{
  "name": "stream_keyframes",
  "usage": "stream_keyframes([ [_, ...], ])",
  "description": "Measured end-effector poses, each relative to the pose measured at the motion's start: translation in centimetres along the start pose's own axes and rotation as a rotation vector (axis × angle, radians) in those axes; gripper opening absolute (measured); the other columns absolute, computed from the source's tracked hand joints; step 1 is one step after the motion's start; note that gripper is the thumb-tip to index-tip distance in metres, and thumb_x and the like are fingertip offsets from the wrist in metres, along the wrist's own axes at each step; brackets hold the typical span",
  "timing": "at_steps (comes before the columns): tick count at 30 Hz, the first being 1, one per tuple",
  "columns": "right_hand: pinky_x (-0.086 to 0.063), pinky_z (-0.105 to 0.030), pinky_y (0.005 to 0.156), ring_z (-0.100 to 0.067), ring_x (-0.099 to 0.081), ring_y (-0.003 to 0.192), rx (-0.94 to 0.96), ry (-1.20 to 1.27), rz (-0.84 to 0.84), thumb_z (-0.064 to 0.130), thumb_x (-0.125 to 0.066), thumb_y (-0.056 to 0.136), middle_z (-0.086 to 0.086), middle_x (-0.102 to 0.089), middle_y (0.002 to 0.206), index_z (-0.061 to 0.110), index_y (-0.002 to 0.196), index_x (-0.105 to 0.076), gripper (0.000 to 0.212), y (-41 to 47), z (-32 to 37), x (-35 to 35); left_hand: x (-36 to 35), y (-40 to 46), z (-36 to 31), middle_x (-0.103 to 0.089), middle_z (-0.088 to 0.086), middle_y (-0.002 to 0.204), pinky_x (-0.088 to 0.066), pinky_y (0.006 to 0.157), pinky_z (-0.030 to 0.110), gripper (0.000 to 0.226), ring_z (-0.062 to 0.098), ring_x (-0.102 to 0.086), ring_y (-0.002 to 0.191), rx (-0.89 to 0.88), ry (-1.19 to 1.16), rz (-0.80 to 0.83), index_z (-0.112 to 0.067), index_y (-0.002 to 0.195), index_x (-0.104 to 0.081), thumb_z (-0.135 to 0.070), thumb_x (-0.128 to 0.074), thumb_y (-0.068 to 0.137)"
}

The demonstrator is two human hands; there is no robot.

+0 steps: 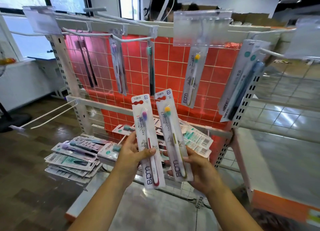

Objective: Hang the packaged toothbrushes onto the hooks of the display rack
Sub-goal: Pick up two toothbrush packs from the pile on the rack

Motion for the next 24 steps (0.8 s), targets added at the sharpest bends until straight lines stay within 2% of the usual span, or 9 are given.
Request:
stream_keyframes([
  [3, -0.050, -0.054, 0.085, -0.039, -0.062, 0.098, 0.008, -0.116, 0.004, 0.011, -0.087, 0.048, -0.023, -0.062, 0.116, 0.010, 0.121, -0.060, 0.078, -0.2, -0.2, -0.4, -0.3, -0.1, -0.3, -0.073, 0.007, 0.094, -0.058, 0.063, 0.035, 0.059, 0.025, -0.071, 0.086, -0.012, -0.006, 0.019, -0.024, 0.113, -0.055, 0.002, -0.068, 0.061],
  [6, -0.055, -0.050, 0.080, -0.040, -0.063, 0.097, 0.012, -0.148, -0.021, 0.008, -0.089, 0.045, -0.025, -0.062, 0.115, 0.008, 0.118, -0.062, 0.077, -0.4, -0.2, -0.7, -0.6, -0.3, -0.4, -0.073, 0.009, 0.095, -0.058, 0.062, 0.035, 0.059, 0.027, -0.071, 0.085, -0.013, -0.004, 0.028, -0.021, 0.114, -0.054, 0.004, -0.067, 0.062],
  [13, -0.053, -0.050, 0.084, -0.040, -0.064, 0.095, 0.013, -0.178, -0.074, -0.004, -0.070, 0.060, -0.025, -0.063, 0.114, 0.008, 0.118, -0.061, 0.060, -0.9, -0.7, -0.3, -0.7, -0.6, -0.3, -0.073, 0.010, 0.094, -0.058, 0.062, 0.036, 0.058, 0.027, -0.070, 0.085, -0.019, 0.018, 0.023, -0.020, 0.113, -0.055, 0.001, -0.068, 0.061],
  [17, -0.052, -0.053, 0.087, -0.040, -0.065, 0.095, 0.036, -0.200, -0.079, -0.005, -0.065, 0.063, -0.024, -0.065, 0.111, 0.010, 0.109, -0.067, 0.048, -0.5, -0.3, -0.8, -0.5, -0.4, -0.3, -0.073, 0.010, 0.096, -0.058, 0.068, 0.039, 0.063, 0.029, -0.070, 0.089, -0.017, 0.063, 0.013, -0.018, 0.119, -0.053, -0.001, -0.071, 0.060],
  [20, -0.055, -0.048, 0.081, -0.035, -0.068, 0.086, 0.047, -0.206, -0.090, -0.005, -0.063, 0.064, -0.022, -0.068, 0.104, 0.010, 0.109, -0.065, 0.047, -0.2, 0.3, -1.3, -0.3, -0.5, -0.6, -0.073, 0.009, 0.095, -0.058, 0.066, 0.037, 0.064, 0.028, -0.070, 0.089, -0.032, 0.081, 0.008, -0.018, 0.119, -0.053, -0.001, -0.071, 0.059],
  [24, -0.052, -0.050, 0.085, -0.038, -0.065, 0.091, 0.104, -0.248, -0.113, -0.003, -0.064, 0.064, -0.022, -0.067, 0.106, 0.010, 0.111, -0.064, 0.048, -0.3, 1.0, -1.4, -0.2, -0.4, -1.0, -0.073, 0.005, 0.089, -0.057, 0.062, 0.033, 0.064, 0.024, -0.071, 0.084, -0.044, 0.089, 0.013, -0.020, 0.118, -0.053, -0.002, -0.071, 0.059],
])
Point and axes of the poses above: each hand's wrist, its own y-axis towards the middle knuckle, its own x-axis out of the back of the hand, z = x × y, the point moved 4 cm from there along y, towards the middle knuckle
